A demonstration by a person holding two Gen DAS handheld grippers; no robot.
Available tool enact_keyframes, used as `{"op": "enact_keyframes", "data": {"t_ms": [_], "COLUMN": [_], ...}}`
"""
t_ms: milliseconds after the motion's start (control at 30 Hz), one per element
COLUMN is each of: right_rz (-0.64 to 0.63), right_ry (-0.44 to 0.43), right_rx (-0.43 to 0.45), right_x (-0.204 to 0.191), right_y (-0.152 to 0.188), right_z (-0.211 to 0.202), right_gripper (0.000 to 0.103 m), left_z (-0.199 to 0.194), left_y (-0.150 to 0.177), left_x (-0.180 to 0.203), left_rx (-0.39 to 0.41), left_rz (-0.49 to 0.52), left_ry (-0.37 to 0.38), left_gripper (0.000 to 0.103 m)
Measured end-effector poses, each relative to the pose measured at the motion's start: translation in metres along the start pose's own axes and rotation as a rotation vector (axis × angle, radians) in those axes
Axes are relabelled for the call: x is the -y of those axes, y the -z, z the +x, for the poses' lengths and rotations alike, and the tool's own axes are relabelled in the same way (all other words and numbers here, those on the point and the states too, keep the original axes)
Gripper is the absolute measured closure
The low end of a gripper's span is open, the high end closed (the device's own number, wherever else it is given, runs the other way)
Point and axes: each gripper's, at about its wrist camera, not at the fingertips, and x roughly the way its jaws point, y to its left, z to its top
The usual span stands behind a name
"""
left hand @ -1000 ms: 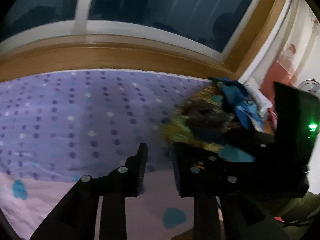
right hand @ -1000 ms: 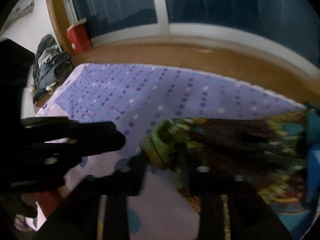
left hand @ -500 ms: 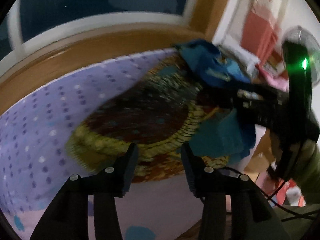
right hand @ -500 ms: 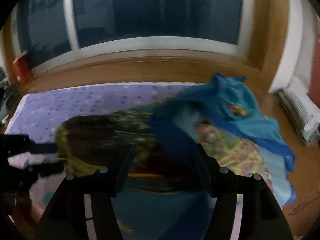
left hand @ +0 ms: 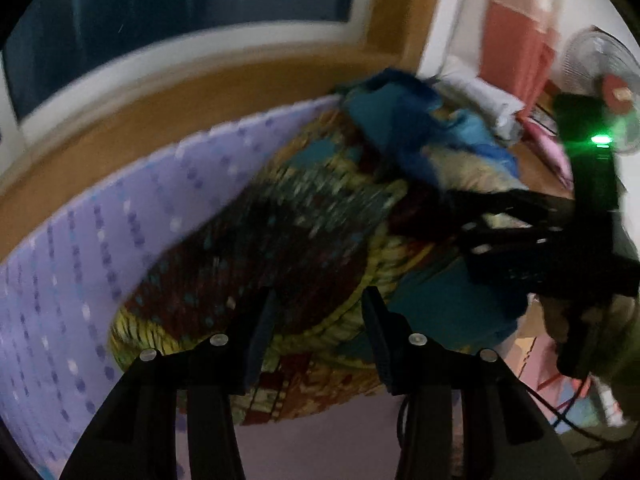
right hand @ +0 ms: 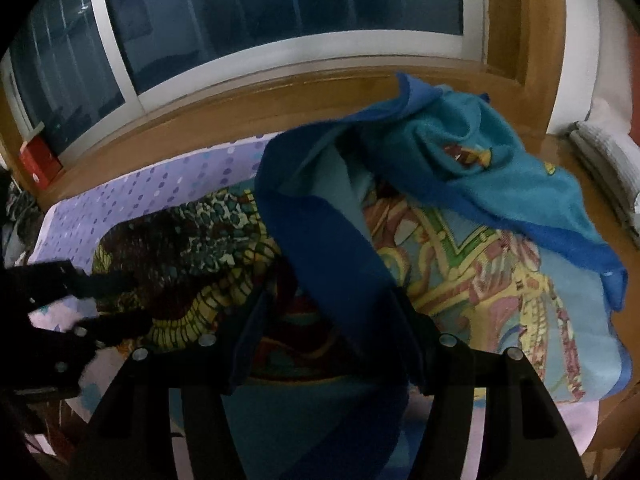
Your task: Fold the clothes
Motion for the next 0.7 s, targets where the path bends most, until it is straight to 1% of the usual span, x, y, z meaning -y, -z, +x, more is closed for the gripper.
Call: {"op": "enact_keyframes", "data": {"t_ms": [67,100,167,267,367,400,433,467,500,533,567,600,633,700], "right_rz": [0.011,0.019,0.034,0.045,0.089,0.097,0.096,0.085,0.073,0.061,0.049,0.038,0.027,0.006], "right_ry": [-0.013,-0.02,-0.035,-0.025,-0.031,-0.031,-0.022,-0.009,0.003,0.016,0.029,0.042,0.021,-0.024], "right_rx": [-0.01,-0.017,-0.031,-0.048,-0.082,-0.091,-0.097,-0.096,-0.095,-0.094,-0.093,-0.092,-0.072,-0.03], "right_x": [0.0,0.0,-0.001,-0.006,-0.007,-0.009,-0.011,-0.016,-0.022,-0.027,-0.032,-0.037,-0.047,-0.066], "right_y": [0.001,0.001,0.001,0.003,0.003,0.004,0.004,0.004,0.003,0.003,0.003,0.003,0.001,-0.001], "right_z": [0.002,0.003,0.005,0.007,0.015,0.018,0.022,0.022,0.023,0.023,0.023,0.024,0.018,0.007], "right_gripper": [0.042,0.042,0.042,0.042,0.042,0.042,0.043,0.046,0.061,0.078,0.084,0.094,0.096,0.098], "left_z": [-0.004,-0.002,0.007,0.03,0.057,0.063,0.067,0.065,0.064,0.061,0.055,0.047,0.038,0.02], "left_y": [-0.004,-0.007,-0.012,-0.018,-0.015,-0.013,-0.011,-0.01,-0.009,-0.008,-0.008,-0.007,-0.006,-0.003], "left_x": [0.005,0.006,0.007,0.004,-0.003,-0.005,-0.008,-0.012,-0.017,-0.023,-0.028,-0.034,-0.039,-0.047], "left_rx": [0.035,0.039,0.029,0.002,-0.056,-0.066,-0.061,-0.047,-0.034,-0.026,-0.011,0.01,0.027,0.056], "left_rz": [0.053,0.077,0.134,0.202,0.226,0.229,0.217,0.186,0.153,0.114,0.078,0.047,0.027,0.007], "left_ry": [-0.001,0.001,0.002,0.006,0.03,0.05,0.082,0.119,0.155,0.189,0.216,0.24,0.255,0.272], "left_gripper": [0.058,0.058,0.057,0.057,0.057,0.058,0.062,0.078,0.088,0.091,0.095,0.097,0.097,0.098]}}
